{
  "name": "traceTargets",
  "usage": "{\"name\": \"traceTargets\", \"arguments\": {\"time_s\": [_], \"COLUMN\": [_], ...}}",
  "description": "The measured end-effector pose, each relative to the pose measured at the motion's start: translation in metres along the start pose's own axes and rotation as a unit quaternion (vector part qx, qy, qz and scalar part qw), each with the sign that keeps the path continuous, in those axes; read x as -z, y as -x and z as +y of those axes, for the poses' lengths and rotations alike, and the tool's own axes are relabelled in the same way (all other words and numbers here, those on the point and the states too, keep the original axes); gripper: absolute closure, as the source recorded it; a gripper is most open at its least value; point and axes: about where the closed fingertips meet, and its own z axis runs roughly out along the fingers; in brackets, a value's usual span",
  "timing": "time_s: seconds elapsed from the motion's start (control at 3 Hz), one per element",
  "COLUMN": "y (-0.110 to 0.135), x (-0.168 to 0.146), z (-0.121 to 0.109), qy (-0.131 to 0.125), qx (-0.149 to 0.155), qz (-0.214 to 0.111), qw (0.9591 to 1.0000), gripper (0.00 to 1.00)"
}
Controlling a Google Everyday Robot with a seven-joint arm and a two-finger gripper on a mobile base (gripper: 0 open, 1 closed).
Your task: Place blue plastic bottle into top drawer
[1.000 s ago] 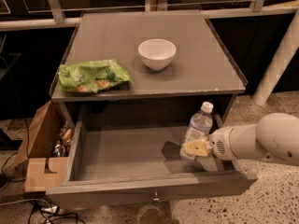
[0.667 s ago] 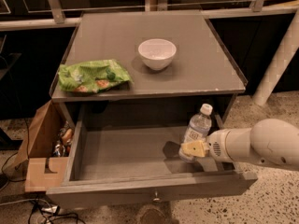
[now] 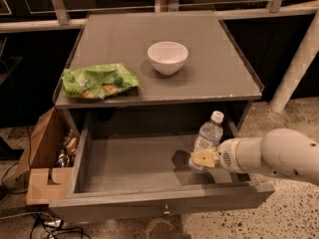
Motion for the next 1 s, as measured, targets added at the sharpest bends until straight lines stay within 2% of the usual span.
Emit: {"name": "traceTargets", "arguments": {"time_s": [0.33, 0.67, 1.0], "y": [0.001, 0.003, 0.0], "x": [-0.013, -0.022, -0.024], "z": [-0.002, -0.011, -0.023], "qy": [-0.025, -0.051, -0.081], "qx": [-0.018, -0.047, -0.076], "qz": [-0.007, -0.021, -0.032], "qw": [0.9995, 0.9974, 0.9933], "gripper": [1.0, 1.0, 1.0]}}
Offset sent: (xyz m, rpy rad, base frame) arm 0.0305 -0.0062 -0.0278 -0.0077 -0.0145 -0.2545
